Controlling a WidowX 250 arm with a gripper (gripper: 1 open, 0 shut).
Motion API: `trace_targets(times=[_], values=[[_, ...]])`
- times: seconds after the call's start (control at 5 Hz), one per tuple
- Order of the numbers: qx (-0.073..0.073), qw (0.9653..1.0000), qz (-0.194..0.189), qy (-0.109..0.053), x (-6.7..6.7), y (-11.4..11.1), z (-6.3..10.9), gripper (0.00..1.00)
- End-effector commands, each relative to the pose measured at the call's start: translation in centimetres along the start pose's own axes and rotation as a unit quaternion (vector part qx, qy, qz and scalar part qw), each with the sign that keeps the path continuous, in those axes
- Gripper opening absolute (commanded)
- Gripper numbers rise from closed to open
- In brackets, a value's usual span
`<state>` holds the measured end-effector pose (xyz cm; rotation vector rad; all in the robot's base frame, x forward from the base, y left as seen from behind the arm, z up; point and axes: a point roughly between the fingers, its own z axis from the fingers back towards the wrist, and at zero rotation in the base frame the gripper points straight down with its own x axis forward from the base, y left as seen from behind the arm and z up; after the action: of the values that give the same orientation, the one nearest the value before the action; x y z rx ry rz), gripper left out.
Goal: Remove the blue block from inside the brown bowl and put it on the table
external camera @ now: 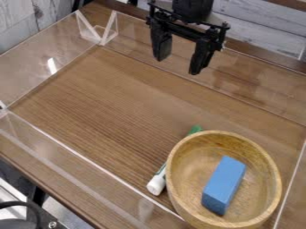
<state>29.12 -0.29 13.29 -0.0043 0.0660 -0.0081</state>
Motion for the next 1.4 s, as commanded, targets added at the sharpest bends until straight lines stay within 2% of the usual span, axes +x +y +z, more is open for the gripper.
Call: trace_targets(times=[0.0, 0.4, 0.6, 1.0, 1.2], values=[[-0.001, 1.0000, 0.001, 0.006, -0.8, -0.8, -0.5, 1.00], [-0.009, 0.9999, 0.001, -0.008, -3.7, -5.3, -0.3, 1.00], [-0.010, 0.9999, 0.003, -0.009, -4.4, -6.4, -0.4, 1.00], [-0.017, 0.9995, 0.004, -0.028, -5.8, -9.5, -1.0, 1.00], [-0.024, 0.9990, 0.004, -0.039, -6.3, -10.3, -1.3, 1.00]])
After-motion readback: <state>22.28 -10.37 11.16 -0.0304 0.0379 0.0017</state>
